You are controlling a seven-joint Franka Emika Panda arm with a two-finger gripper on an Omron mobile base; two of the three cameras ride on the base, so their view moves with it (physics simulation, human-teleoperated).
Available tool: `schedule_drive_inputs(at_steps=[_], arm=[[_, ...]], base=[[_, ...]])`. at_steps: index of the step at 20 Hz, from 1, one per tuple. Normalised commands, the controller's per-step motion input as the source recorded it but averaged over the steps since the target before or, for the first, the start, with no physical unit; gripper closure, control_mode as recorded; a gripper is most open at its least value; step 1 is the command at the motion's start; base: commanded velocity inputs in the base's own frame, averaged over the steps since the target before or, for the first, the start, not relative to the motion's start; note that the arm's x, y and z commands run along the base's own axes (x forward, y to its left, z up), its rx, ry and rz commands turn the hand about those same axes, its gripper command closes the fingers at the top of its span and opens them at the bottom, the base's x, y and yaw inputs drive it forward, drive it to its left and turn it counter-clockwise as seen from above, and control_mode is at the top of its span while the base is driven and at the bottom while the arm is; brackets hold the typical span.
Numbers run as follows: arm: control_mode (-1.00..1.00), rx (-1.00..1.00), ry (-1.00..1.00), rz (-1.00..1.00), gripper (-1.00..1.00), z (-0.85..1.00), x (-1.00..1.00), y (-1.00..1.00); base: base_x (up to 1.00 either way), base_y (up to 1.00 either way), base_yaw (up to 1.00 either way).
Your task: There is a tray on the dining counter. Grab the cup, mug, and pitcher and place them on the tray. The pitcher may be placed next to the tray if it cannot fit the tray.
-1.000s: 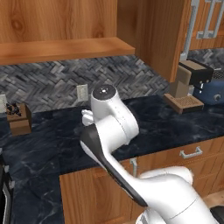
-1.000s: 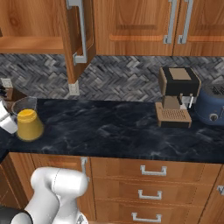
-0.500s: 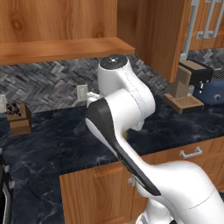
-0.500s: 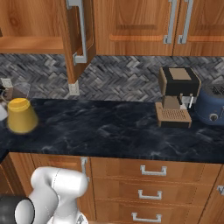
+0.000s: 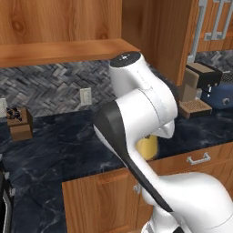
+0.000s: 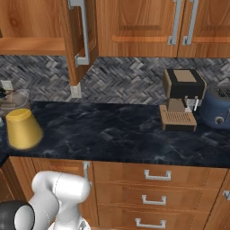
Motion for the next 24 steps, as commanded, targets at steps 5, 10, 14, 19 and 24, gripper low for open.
schedule_drive_inputs(at_steps=[5, 10, 14, 19, 24], arm=[[-1.00, -0.10, 0.02, 0.01, 1.00, 0.03, -0.49, -0.15], [1.00, 0.00, 0.00, 0.00, 1.00, 0.00, 0.00, 0.00], [1.00, 0.00, 0.00, 0.00, 1.00, 0.00, 0.00, 0.00], [1.00, 0.00, 0.00, 0.00, 1.00, 0.00, 0.00, 0.00], [1.00, 0.00, 0.00, 0.00, 1.00, 0.00, 0.00, 0.00]], base=[[0.00, 0.00, 0.00], [-0.66, -0.01, 0.03], [-0.37, -0.13, 0.02], [-0.53, -0.64, 0.02], [0.05, -0.94, 0.14]])
